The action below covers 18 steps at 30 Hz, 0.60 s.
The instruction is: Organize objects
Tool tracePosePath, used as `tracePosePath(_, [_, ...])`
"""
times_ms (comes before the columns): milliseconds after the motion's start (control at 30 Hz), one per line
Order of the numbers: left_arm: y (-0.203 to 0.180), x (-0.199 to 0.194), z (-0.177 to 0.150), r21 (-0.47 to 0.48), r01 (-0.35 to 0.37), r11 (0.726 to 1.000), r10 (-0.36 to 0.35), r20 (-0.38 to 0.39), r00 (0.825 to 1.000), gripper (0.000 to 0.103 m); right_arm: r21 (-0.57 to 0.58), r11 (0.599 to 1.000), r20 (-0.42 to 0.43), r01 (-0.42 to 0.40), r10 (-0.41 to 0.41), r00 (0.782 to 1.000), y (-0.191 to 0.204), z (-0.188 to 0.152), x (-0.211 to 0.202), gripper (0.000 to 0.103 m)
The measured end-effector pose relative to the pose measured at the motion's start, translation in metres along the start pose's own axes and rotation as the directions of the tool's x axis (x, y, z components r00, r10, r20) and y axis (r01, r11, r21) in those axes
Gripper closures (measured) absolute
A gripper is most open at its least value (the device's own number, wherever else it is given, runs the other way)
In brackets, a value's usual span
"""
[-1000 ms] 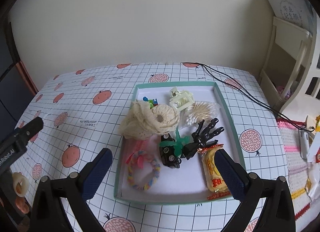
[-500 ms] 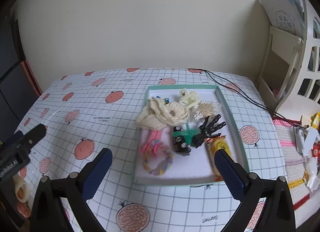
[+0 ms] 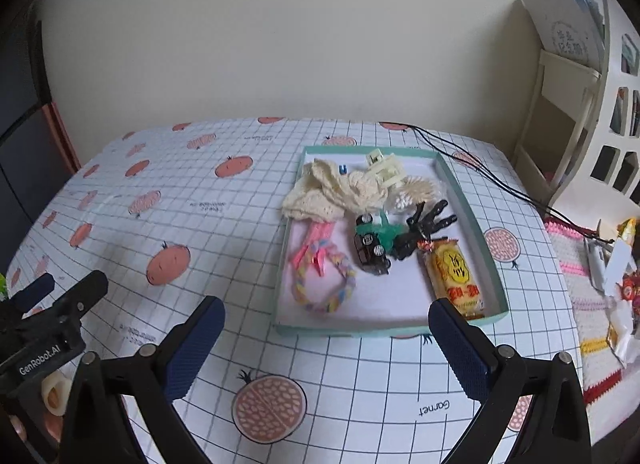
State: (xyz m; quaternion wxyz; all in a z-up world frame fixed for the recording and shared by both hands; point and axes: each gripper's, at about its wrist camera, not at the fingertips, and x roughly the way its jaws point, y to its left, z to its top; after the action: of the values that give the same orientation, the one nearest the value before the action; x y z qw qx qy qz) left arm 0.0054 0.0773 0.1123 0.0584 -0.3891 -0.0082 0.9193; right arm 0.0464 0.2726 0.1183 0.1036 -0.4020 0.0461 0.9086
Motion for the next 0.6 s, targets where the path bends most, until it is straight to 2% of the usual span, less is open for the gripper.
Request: tracePosePath(600, [0.024, 0.040, -0.053, -0.015, -0.027, 1.000, 0.024, -0.134, 0.991, 0.000, 0.013, 0.999, -0.124, 0.032, -0.030, 0.992, 0.001, -0.062, 0.045, 0.000])
